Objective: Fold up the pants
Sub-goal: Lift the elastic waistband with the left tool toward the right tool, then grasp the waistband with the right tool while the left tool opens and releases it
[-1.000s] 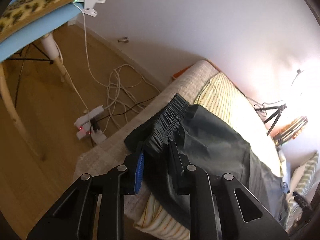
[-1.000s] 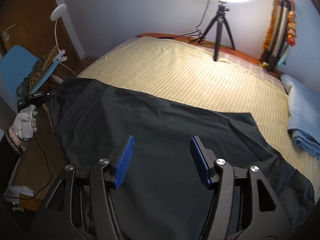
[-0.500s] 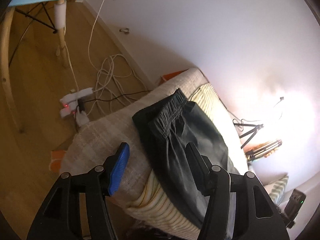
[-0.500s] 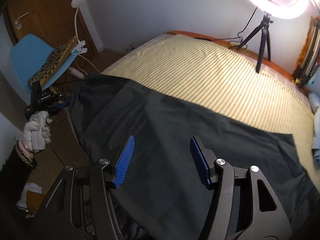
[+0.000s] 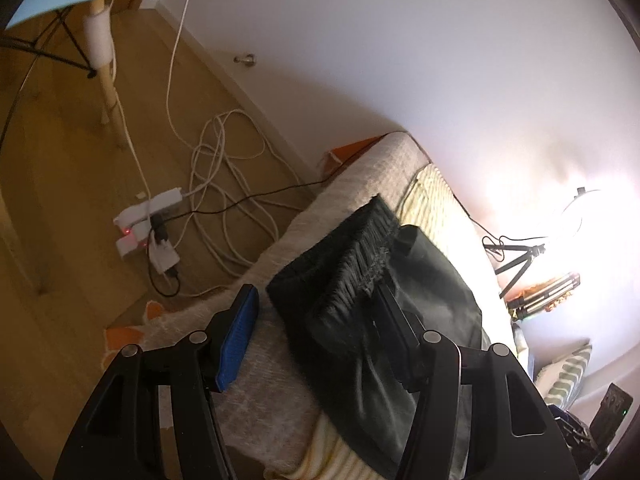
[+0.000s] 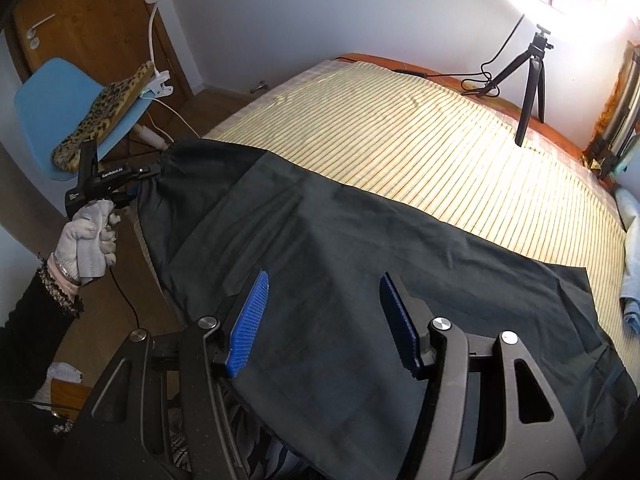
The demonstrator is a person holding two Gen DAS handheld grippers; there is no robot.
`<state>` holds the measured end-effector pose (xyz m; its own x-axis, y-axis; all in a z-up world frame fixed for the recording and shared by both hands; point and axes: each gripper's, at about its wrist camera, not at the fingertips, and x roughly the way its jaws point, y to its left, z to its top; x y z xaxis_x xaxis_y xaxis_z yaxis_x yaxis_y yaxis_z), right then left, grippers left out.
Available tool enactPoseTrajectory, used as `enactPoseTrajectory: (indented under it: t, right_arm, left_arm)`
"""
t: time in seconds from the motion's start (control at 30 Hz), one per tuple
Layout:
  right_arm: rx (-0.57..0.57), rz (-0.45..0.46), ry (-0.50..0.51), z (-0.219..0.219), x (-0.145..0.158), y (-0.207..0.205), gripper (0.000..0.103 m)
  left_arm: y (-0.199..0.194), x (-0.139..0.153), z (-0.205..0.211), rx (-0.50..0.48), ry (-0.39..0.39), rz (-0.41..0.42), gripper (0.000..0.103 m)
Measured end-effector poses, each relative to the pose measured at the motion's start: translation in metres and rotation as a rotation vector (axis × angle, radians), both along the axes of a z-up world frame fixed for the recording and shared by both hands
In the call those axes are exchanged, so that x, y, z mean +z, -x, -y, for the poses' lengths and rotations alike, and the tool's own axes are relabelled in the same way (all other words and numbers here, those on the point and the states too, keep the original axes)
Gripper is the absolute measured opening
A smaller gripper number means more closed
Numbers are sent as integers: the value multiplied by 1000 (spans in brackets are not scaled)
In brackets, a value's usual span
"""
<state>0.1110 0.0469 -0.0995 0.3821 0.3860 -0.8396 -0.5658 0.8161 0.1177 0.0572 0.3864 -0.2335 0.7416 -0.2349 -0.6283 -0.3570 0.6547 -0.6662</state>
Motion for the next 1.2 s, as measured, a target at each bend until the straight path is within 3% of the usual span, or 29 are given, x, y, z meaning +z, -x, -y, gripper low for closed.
enactPoseTrajectory:
  t: [0.1, 0.23, 0.3, 0.4, 0.7, 0.83, 1.0, 1.2]
  right_arm:
    - [8, -2, 2, -2, 0, 1, 61]
    - [0, 5, -3, 0, 2, -1, 61]
    - [-9, 9, -10, 2, 4, -1, 61]
    - [-10, 15, -8, 4, 5, 0, 61]
    - [-3, -35, -51, -4, 3, -11, 61]
    - [9, -29, -46, -20, -2, -18, 74]
    - [26, -190, -202, -47, -14, -48, 74]
    - [20, -428, -413, -95, -49, -94, 74]
  left_arm:
    - [1, 2, 3, -2, -26, 7, 55]
    - [1, 14, 16, -9, -147, 21, 46]
    - [3, 18, 17, -2, -162, 37, 32]
    - [4, 24, 17, 1, -183, 58, 22]
    - [3, 64, 57, -91, -344, 162, 15]
    - [6, 79, 82, -145, -410, 211, 15]
    - [7, 85, 122, -246, -476, 239, 15]
    - [3, 79, 174, -363, -557, 257, 15]
